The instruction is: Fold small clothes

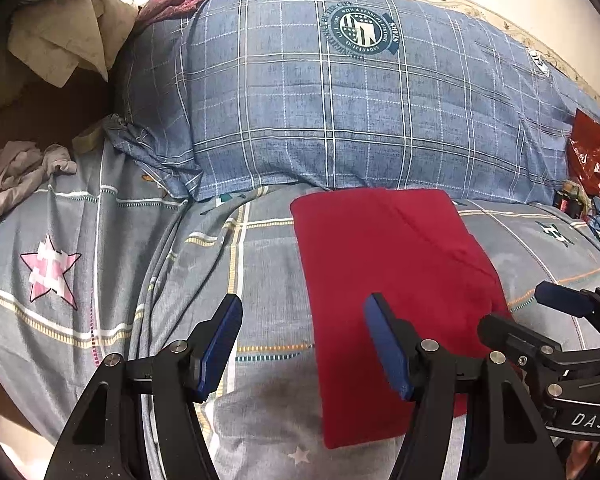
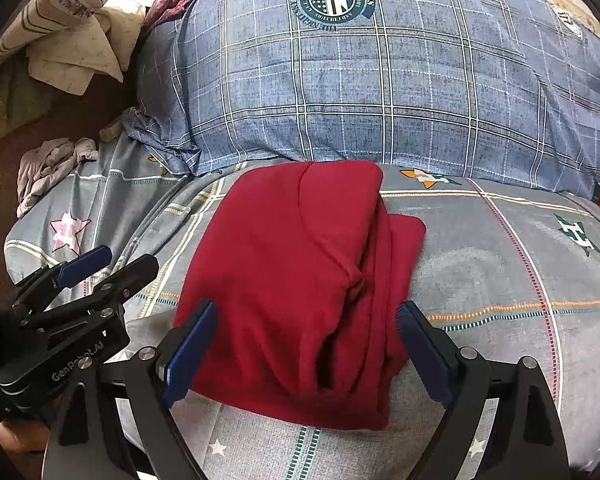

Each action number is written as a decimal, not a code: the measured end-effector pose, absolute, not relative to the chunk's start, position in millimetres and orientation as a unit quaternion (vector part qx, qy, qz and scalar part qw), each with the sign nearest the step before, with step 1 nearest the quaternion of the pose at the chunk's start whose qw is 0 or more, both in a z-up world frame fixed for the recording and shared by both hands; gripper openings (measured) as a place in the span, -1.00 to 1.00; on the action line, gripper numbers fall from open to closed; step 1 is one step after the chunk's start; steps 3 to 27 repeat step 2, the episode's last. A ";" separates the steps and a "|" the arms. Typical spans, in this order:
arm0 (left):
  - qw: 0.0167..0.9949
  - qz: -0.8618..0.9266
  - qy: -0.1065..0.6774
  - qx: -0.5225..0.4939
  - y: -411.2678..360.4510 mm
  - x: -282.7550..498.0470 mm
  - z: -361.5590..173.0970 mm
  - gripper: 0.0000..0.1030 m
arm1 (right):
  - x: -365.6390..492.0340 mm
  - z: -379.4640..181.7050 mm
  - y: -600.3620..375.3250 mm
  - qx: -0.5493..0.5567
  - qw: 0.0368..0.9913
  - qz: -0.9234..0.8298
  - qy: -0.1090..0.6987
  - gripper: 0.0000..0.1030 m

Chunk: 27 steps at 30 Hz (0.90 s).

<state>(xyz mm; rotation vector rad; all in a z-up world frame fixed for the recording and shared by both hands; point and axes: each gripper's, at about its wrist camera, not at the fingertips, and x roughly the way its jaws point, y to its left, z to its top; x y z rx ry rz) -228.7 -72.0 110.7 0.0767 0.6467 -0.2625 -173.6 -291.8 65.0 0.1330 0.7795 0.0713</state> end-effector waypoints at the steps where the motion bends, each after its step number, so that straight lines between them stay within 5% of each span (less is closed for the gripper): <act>1: 0.938 -0.129 0.319 0.035 -70.9 -228.0 109.6 0.24 | -173.2 64.1 -291.6 0.064 0.922 0.036 0.380 0.77; 27: 0.937 -0.131 0.323 0.032 -69.4 -225.4 108.8 0.24 | -172.7 63.4 -291.7 0.063 0.922 0.037 0.381 0.77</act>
